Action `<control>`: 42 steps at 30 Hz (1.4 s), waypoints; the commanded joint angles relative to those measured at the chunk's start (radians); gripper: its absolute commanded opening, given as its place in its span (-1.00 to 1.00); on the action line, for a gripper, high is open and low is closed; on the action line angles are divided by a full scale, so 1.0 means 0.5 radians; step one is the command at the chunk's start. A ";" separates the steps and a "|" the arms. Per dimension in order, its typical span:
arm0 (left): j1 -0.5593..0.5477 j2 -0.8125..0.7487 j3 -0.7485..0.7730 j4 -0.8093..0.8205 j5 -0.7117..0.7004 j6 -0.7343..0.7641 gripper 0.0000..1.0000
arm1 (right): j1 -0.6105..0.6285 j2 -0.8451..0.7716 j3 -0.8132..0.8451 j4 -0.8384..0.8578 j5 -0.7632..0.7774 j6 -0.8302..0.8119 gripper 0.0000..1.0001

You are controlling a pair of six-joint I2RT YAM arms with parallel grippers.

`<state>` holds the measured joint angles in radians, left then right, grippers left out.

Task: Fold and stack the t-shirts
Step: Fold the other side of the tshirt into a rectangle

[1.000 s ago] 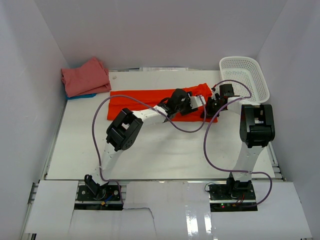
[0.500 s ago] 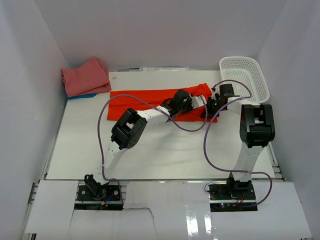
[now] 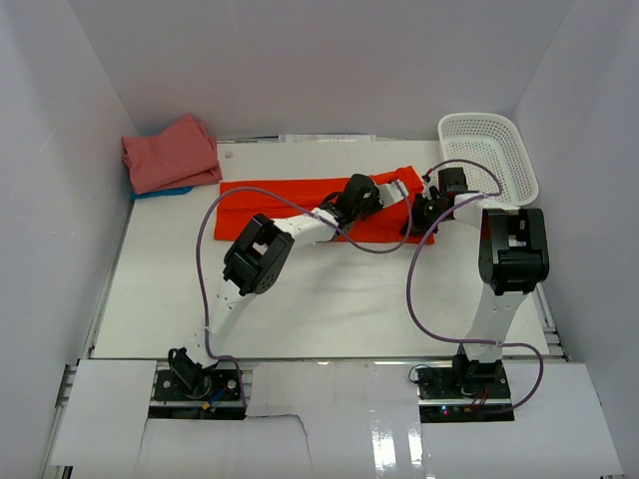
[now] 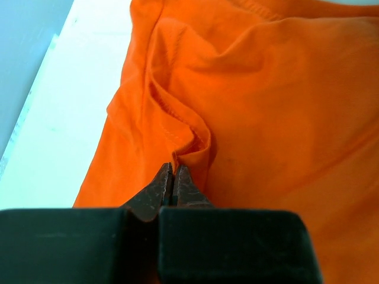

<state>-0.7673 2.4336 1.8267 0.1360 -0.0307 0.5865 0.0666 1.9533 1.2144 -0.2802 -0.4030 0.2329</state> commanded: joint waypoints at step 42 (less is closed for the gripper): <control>0.136 0.115 0.065 0.746 -1.135 -0.253 0.69 | 0.002 0.069 -0.085 -0.013 0.202 -0.073 -0.85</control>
<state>-0.7151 2.4992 1.8286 0.4576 -0.5011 0.4843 0.0669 1.9533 1.2121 -0.2619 -0.3962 0.2321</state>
